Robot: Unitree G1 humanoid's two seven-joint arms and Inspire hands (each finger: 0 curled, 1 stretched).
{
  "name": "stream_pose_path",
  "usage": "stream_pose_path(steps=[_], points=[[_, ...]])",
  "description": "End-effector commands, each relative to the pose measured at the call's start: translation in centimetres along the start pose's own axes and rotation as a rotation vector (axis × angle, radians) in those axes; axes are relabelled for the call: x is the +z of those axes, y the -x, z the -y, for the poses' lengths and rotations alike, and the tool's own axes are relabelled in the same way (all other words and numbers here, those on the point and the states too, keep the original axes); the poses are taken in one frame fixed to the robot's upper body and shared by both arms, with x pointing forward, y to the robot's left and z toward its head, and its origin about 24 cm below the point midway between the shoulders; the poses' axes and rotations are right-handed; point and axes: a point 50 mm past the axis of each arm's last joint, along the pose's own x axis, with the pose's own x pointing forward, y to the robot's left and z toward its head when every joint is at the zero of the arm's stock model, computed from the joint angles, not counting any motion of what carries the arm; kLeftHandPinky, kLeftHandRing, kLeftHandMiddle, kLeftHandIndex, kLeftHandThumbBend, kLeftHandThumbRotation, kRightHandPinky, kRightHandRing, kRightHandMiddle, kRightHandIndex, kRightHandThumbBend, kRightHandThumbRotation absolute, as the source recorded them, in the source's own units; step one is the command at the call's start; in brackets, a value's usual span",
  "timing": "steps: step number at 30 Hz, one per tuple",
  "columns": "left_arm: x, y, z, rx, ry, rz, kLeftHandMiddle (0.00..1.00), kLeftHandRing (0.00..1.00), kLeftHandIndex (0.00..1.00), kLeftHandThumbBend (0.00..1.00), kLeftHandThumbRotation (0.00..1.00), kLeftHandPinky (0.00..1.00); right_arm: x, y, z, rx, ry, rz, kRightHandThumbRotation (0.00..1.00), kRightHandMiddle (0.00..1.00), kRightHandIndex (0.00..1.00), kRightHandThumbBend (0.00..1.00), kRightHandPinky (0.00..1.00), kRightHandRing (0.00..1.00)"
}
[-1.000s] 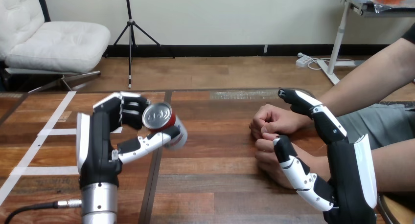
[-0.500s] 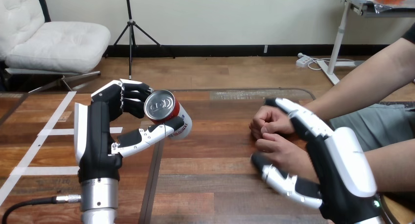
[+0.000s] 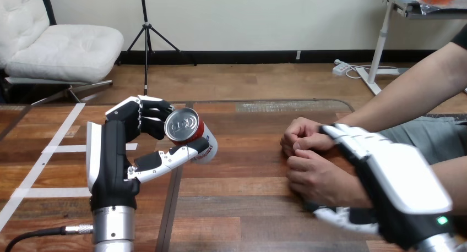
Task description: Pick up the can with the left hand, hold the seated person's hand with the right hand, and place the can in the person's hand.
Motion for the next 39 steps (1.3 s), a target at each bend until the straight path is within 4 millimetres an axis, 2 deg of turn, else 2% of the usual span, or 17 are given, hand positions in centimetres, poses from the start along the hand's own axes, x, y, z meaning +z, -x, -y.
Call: stream_pose_path(steps=[1, 8, 27, 39], points=[[2.4, -1.7, -0.1, 0.025, 0.030, 0.145, 0.44, 0.42, 0.43, 0.74, 0.00, 0.39, 0.5, -1.3, 3.0, -0.062, 0.092, 0.018, 0.22, 0.92, 0.88, 0.75, 0.94, 0.93], [2.4, -1.7, 0.0, 0.026, 0.029, 0.144, 0.44, 0.42, 0.43, 0.74, 0.00, 0.41, -0.2, -1.8, 3.6, -0.010, 0.157, -0.028, 0.17, 0.93, 0.88, 0.76, 0.97, 0.95], [2.2, -1.7, 0.0, 0.027, 0.013, 0.142, 0.44, 0.42, 0.43, 0.73, 0.00, 0.41, -1.6, -2.8, 4.2, 0.112, 0.292, -0.113, 0.24, 0.98, 0.92, 0.80, 1.00, 1.00], [2.2, -1.7, 0.1, 0.025, 0.015, 0.139, 0.44, 0.42, 0.43, 0.73, 0.00, 0.41, -2.3, -3.5, 4.4, 0.173, 0.344, -0.139, 0.23, 0.99, 0.93, 0.81, 1.00, 1.00]])
